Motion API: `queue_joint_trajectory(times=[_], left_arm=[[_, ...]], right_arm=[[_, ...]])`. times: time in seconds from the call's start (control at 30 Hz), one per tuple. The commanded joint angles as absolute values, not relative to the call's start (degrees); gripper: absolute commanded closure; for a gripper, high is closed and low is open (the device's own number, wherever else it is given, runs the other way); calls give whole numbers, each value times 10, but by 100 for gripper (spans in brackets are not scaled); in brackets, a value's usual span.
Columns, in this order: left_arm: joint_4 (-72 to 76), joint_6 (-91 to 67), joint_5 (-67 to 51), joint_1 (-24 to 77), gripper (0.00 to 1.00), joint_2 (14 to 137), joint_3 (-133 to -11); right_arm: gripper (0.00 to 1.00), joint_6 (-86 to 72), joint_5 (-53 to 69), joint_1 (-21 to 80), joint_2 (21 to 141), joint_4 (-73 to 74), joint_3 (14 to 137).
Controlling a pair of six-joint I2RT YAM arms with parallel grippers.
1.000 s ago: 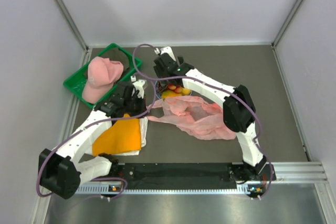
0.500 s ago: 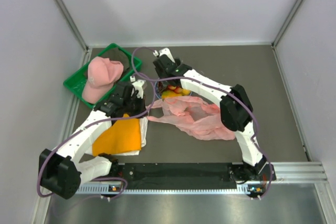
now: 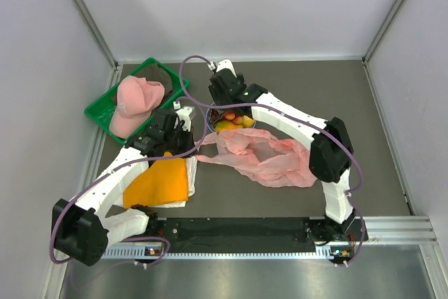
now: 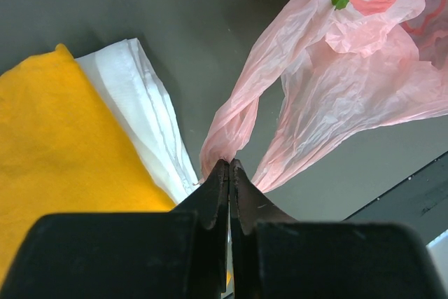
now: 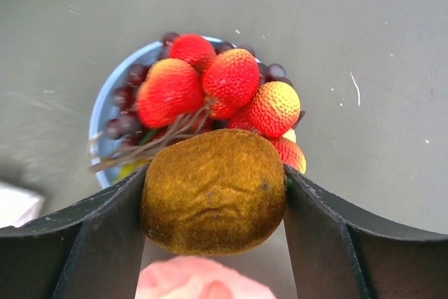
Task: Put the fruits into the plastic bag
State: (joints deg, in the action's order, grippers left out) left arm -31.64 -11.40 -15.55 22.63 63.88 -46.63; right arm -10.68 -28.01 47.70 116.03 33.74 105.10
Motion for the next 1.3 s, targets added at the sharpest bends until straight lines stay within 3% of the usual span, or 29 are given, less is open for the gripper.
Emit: queue_joint_trajectory(times=[0.0, 0.17, 0.53, 0.83, 1.27], left_arm=[[-294, -104, -170, 223, 100, 639, -466], [-287, -112, -192, 223, 100, 647, -486], [-269, -124, -267, 222, 100, 712, -557], [-258, -118, -265, 223, 100, 700, -531], [-258, -113, -267, 224, 100, 676, -525]], right_arm=[[41, -129, -244, 487, 1080, 312, 1035], [43, -148, -234, 497, 991, 339, 1004], [43, -320, -96, 568, 673, 293, 685], [43, -430, -156, 596, 672, 287, 581], [43, -469, -228, 499, 759, 362, 552]])
